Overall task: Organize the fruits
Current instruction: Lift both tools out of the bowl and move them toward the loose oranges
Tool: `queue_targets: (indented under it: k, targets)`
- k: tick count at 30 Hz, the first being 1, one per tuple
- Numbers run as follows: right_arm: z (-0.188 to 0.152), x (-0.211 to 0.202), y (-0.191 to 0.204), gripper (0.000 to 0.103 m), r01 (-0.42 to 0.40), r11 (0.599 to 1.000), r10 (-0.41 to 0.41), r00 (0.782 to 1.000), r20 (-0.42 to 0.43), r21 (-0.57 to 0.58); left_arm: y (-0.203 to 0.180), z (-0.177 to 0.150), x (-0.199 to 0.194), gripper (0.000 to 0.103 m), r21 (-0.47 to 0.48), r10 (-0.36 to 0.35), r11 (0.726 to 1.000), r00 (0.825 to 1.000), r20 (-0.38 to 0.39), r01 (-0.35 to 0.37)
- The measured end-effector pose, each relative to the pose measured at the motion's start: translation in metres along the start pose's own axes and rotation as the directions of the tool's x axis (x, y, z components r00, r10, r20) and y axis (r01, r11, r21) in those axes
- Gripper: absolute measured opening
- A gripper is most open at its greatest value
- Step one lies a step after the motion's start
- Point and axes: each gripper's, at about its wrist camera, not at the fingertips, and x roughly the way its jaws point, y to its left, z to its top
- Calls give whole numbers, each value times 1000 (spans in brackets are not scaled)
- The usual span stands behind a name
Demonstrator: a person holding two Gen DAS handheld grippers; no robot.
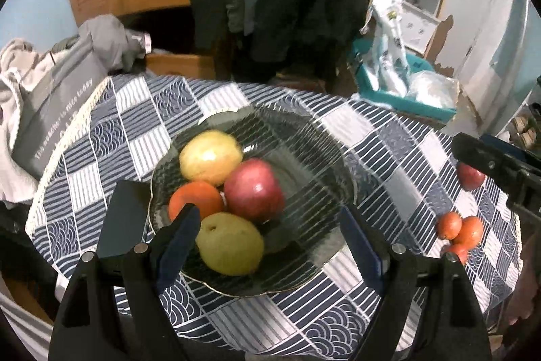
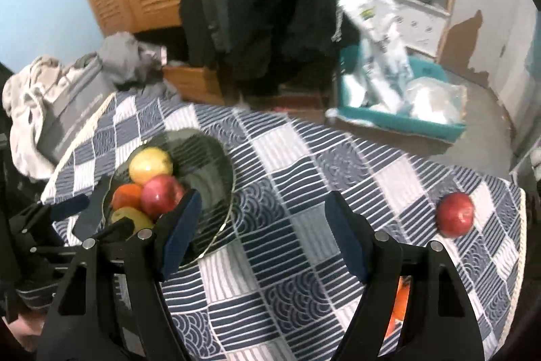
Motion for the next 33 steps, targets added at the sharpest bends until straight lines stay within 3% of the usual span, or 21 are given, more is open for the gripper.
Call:
queue_targets:
  k: [9, 21, 33]
  targets:
    - [3, -46, -19, 77, 60, 998, -61, 995, 82, 9, -27, 8, -33, 86, 65, -16, 998, 996, 83, 10]
    - [-8, -90, -43, 77, 102, 994, -105, 987, 119, 36, -55, 16, -66, 86, 93, -82, 993, 989, 123, 70]
    - [-21, -118, -72, 77, 129, 988, -140, 980, 145, 81, -88, 19, -84, 86, 145, -105, 986, 983, 150, 83]
